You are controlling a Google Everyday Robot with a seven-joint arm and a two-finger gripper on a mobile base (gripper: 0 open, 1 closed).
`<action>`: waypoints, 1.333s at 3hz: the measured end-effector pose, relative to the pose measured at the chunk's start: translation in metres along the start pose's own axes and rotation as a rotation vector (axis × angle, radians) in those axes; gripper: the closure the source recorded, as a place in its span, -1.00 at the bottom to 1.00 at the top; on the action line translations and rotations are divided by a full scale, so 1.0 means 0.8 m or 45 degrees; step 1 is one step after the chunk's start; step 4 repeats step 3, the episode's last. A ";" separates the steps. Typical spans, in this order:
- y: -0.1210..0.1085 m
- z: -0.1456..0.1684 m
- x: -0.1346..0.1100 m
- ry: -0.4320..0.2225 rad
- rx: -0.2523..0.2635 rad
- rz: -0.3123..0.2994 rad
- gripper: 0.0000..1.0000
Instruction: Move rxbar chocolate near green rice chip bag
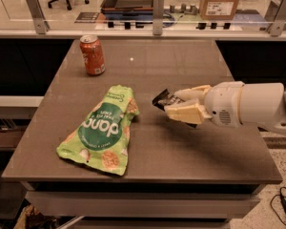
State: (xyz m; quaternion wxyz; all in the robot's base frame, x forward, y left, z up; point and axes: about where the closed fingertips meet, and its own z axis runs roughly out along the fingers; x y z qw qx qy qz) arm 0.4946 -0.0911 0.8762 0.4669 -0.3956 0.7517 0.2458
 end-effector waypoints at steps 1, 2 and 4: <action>0.002 0.001 -0.002 0.001 -0.002 -0.005 -0.76; 0.004 0.002 -0.004 0.002 -0.004 -0.011 -1.00; 0.004 0.002 -0.004 0.002 -0.004 -0.011 -1.00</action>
Offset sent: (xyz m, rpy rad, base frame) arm -0.0005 0.0019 0.0011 -0.0023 -0.0019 0.0029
